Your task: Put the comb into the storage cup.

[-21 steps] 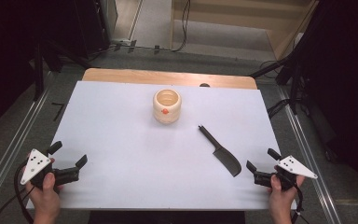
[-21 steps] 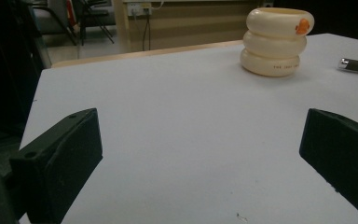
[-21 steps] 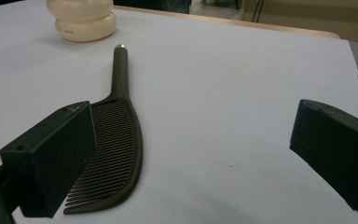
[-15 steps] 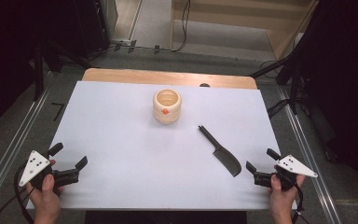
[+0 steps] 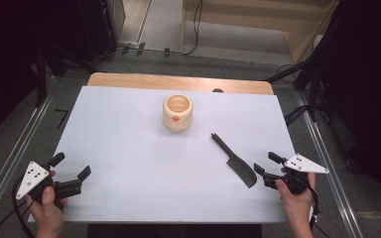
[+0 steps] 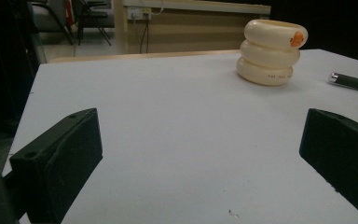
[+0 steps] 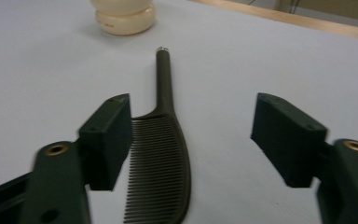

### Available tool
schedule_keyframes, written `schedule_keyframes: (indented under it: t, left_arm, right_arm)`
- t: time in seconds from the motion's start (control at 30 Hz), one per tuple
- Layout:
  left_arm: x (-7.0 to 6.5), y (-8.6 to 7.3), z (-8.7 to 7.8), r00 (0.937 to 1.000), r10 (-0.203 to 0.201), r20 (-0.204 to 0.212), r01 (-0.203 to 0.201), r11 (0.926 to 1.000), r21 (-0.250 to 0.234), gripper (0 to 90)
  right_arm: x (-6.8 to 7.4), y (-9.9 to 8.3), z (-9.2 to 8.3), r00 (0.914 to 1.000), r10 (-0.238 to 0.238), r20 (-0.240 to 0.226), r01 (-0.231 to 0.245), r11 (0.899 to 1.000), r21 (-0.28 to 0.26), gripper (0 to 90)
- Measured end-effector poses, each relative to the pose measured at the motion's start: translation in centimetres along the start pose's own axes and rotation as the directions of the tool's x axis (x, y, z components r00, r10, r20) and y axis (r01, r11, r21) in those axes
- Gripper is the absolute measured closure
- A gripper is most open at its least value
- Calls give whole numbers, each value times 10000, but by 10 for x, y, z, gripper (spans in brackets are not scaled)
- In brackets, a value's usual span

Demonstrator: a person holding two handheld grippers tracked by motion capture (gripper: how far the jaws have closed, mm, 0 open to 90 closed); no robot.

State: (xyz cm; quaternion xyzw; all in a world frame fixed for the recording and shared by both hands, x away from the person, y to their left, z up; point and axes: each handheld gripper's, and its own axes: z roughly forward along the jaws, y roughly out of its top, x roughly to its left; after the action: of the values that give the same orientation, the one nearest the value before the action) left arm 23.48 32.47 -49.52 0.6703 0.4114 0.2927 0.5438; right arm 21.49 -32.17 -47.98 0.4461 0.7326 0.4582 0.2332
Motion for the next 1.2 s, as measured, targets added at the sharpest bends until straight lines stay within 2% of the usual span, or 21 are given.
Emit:
schedule_keyframes:
  t: [0.07,0.2,0.3,0.37,0.47,0.67,0.8,0.9,1.2]
  left_arm:
    - [0,0,0,10000,4,33,-4,10000,-16,0]
    - [0,0,0,10000,15,8,-15,10000,-2,0]
    - [0,0,1,10000,35,18,-35,10000,0,0]
    - [-1,0,1,10000,10,36,-10,10000,-9,0]
    - [-1,0,1,10000,40,32,-40,10000,25,0]
    - [-1,0,1,9999,101,1,-102,9999,28,0]
    - [-1,0,1,9999,151,12,-151,9999,57,0]
    - [-1,0,1,9999,151,-74,-151,9999,64,52]
    - [-2,0,2,9997,214,-134,-213,9998,51,52]
  right_arm:
    - [3,5,3,9998,-48,-210,47,10000,-20,469]
    - [8,16,13,9995,-312,34,311,9988,368,682]
    - [8,25,23,9978,-502,-441,538,9950,847,818]
    - [9,30,28,9961,-689,-544,744,9913,1082,872]
    - [8,39,36,9935,-612,-964,723,9906,1164,875]
    - [9,56,51,9881,-1221,-939,1357,9785,1554,876]
    - [7,67,61,9855,-1283,-1114,1474,9717,1847,878]
    - [6,73,70,9805,-1568,-1187,1787,9624,2044,878]
    - [3,84,97,9805,-1463,-1310,1790,9401,2902,879]
